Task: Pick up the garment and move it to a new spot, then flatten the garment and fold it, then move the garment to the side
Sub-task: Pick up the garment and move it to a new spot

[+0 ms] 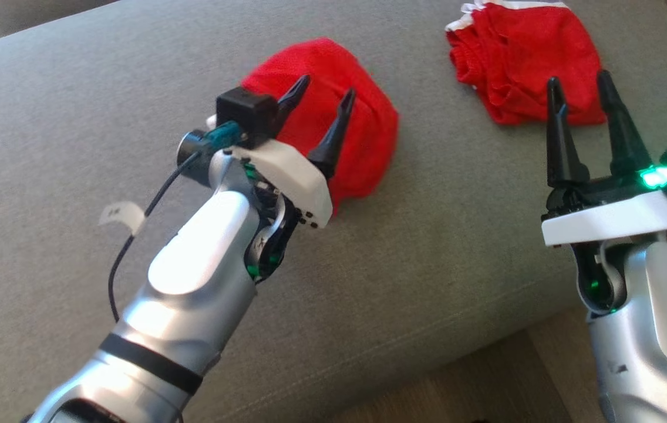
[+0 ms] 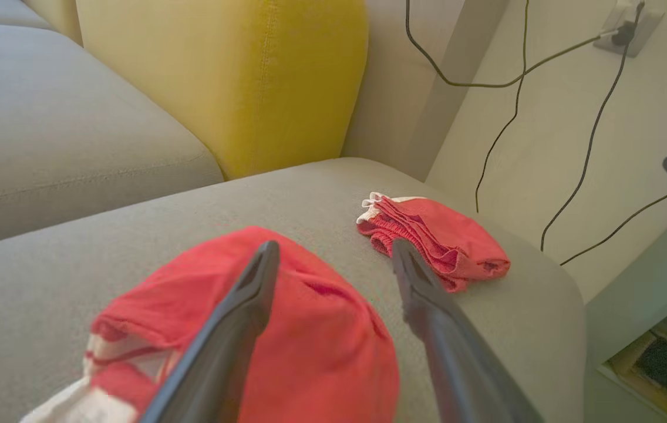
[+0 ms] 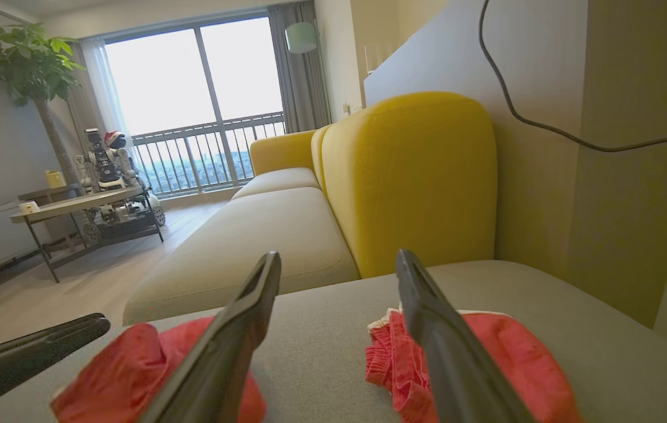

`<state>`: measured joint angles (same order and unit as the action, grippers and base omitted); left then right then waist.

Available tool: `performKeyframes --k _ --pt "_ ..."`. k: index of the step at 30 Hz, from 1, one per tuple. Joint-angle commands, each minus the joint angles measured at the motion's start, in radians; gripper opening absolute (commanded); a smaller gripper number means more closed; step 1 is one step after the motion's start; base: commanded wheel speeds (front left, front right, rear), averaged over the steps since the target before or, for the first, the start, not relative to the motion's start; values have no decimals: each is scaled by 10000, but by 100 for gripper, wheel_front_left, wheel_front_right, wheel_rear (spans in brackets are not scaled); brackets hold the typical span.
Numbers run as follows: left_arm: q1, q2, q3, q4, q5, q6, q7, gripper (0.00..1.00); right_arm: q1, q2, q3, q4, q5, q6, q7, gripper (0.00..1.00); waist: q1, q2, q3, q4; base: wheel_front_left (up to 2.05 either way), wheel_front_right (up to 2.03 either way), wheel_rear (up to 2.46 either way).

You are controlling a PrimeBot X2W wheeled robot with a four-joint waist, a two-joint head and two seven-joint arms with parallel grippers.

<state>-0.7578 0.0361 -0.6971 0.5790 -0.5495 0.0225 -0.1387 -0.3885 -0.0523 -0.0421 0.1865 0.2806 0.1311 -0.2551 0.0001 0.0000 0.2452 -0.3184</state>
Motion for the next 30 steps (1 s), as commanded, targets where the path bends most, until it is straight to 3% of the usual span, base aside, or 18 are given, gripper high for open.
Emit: performKeyframes --k 1,7,13,20,25,30 --pt "-389 144 279 -253 -165 -58 -298 100 -68 20 185 -367 -119 -4 -67 100 -1 0 -67 203 0 0 0" --pt "-701 290 581 -276 -193 53 -1006 100 81 20 214 -308 -572 -4 -67 100 -1 0 -462 1042 0 0 0" --pt "-244 1661 1174 -1191 464 359 -1209 100 361 20 433 -195 -1026 -4 -67 100 -1 0 -1032 1900 0 0 0" --pt "2181 3136 1964 -3151 1118 610 -1227 100 1039 20 585 -38 -1458 -4 -67 100 -1 0 -1554 2744 0 0 0" --pt "4200 3354 2652 -4284 1647 929 -1228 100 1603 20 462 94 -1634 -4 -67 100 -1 0 -1831 3174 0 0 0" --pt "6016 2542 4004 -5207 1811 1082 -1229 100 1987 20 555 217 -1584 -4 -67 100 -1 0 -1940 3338 0 0 0"
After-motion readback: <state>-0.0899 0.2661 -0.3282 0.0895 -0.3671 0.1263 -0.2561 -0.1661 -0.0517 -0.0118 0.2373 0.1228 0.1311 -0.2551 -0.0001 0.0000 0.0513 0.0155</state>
